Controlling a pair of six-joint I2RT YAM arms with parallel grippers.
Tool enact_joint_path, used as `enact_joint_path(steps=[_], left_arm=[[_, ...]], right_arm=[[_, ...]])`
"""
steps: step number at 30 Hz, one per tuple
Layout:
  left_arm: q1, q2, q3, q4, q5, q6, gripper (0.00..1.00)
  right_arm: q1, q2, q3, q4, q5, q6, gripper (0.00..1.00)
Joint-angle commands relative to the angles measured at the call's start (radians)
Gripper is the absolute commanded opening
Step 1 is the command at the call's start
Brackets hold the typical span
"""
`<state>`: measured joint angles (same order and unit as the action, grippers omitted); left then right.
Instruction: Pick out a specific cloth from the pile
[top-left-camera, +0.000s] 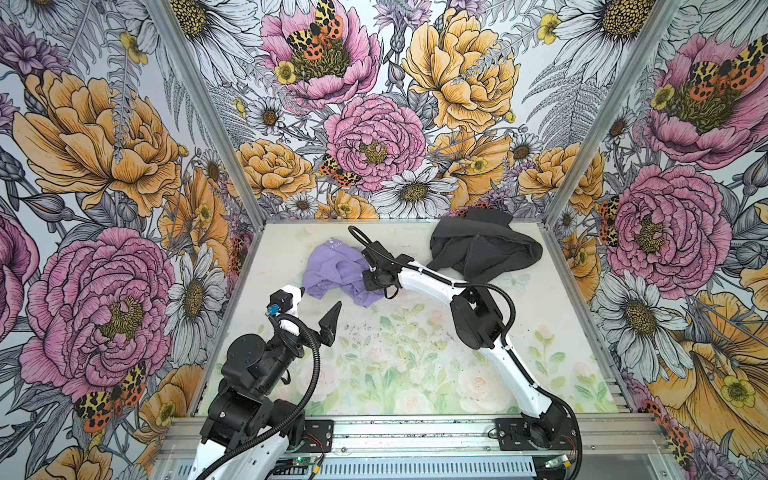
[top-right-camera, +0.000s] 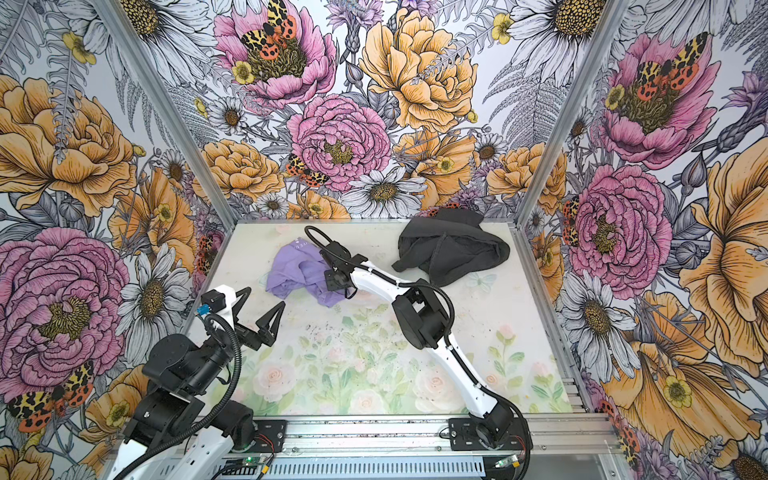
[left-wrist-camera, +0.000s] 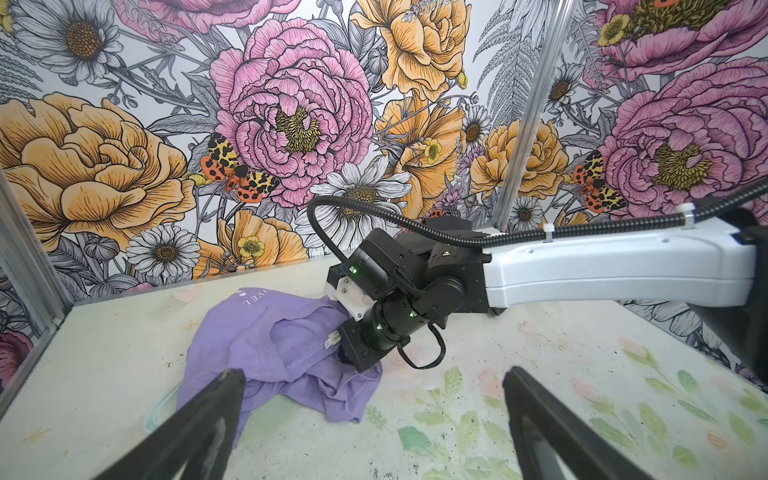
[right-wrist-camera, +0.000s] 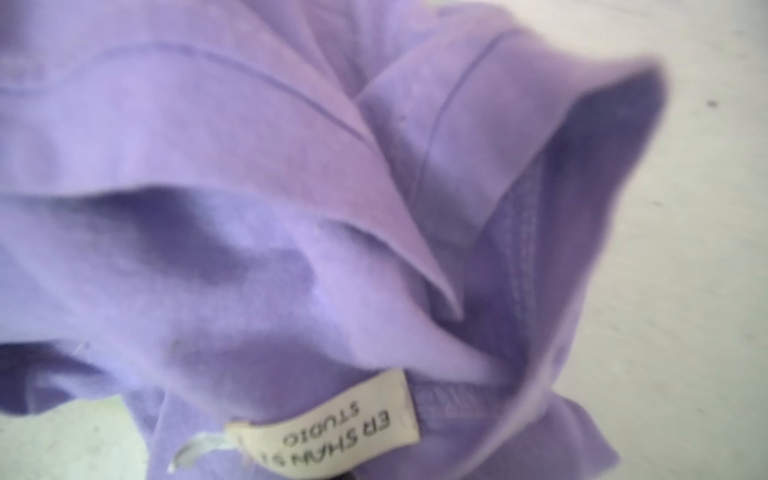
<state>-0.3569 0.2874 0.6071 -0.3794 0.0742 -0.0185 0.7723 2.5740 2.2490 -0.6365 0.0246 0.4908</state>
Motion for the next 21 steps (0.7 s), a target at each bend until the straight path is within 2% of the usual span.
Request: enact_joint_path(steps=[1, 10, 16, 21], left_arm=[[0.009, 0.001, -0.006, -0.010, -0.015, 0.012, 0.99], [0.012, 0.006, -0.004, -0.010, -0.016, 0.013, 0.99], [0.015, 0.008, -0.006, -0.011, -0.015, 0.013, 0.99], [0.019, 0.015, -0.004, -0.012, -0.016, 0.014, 0.99]], right_arm=[[0.044, 0.096, 0.128, 0.009, -0.060, 0.066, 0.16], [0.074, 0.300, 0.494, 0.022, -0.072, 0.143, 0.16], [0.078, 0.311, 0.502, 0.064, -0.098, 0.158, 0.16], [0.077, 0.260, 0.478, 0.064, -0.100, 0.132, 0.25]])
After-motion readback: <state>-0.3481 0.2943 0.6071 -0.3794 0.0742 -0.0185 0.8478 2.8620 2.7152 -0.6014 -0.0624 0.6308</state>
